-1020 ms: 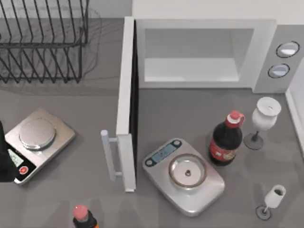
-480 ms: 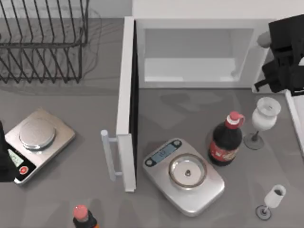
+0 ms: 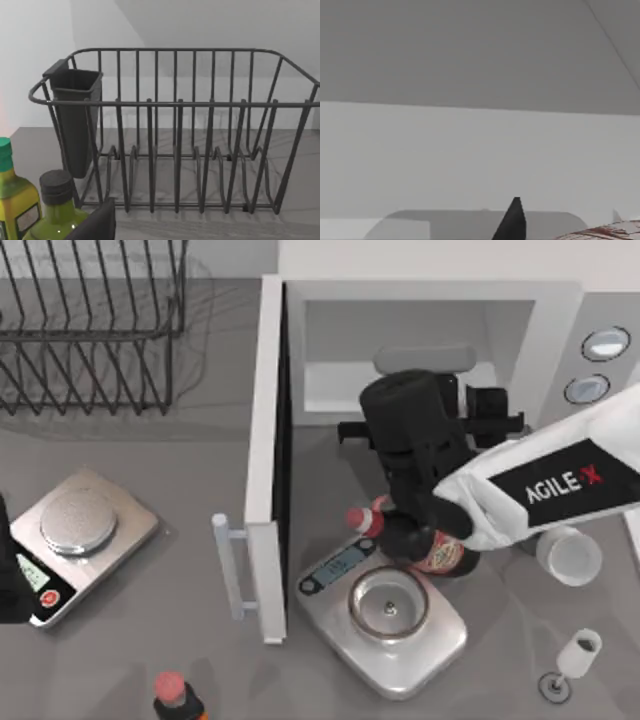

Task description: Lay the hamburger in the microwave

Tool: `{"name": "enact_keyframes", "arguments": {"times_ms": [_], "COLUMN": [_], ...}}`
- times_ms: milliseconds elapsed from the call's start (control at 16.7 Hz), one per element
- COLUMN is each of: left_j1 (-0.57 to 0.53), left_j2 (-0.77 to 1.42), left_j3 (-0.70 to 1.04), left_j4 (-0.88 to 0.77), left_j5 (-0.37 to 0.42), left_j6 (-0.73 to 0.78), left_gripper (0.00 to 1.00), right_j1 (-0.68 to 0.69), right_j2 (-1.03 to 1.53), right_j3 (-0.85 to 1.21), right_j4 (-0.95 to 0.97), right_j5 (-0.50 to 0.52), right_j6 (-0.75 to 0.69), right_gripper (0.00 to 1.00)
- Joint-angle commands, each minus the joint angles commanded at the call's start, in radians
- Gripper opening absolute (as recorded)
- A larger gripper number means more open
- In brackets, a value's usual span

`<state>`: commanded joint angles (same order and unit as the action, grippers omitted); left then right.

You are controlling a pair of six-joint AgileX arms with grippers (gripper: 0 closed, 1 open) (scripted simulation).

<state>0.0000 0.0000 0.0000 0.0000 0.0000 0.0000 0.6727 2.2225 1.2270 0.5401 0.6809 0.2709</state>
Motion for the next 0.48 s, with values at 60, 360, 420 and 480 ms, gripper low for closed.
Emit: {"name": "enact_keyframes", "arguments": {"times_ms": [60, 360, 420, 480], "left_j1": [0.000, 0.000, 0.000, 0.000], "left_j2": [0.000, 0.000, 0.000, 0.000], "left_j3": [0.000, 0.000, 0.000, 0.000], "left_j4": [0.000, 0.000, 0.000, 0.000], "left_j5": [0.000, 0.000, 0.000, 0.000], "left_j6": [0.000, 0.000, 0.000, 0.000], "left_gripper": [1.00, 1.00, 1.00, 1.00], "right_j1": [0.018, 0.017, 0.019, 0.025], "right_j2": [0.018, 0.016, 0.016, 0.021], "right_j3": [-0.006, -0.043, -0.041, -0.028], "right_j4": [0.022, 0.021, 0.021, 0.018], "right_j5": [0.000, 0.024, 0.025, 0.027], "right_j6": [0.022, 0.024, 0.026, 0.034], "right_gripper": [0.00, 0.00, 0.00, 0.00]}}
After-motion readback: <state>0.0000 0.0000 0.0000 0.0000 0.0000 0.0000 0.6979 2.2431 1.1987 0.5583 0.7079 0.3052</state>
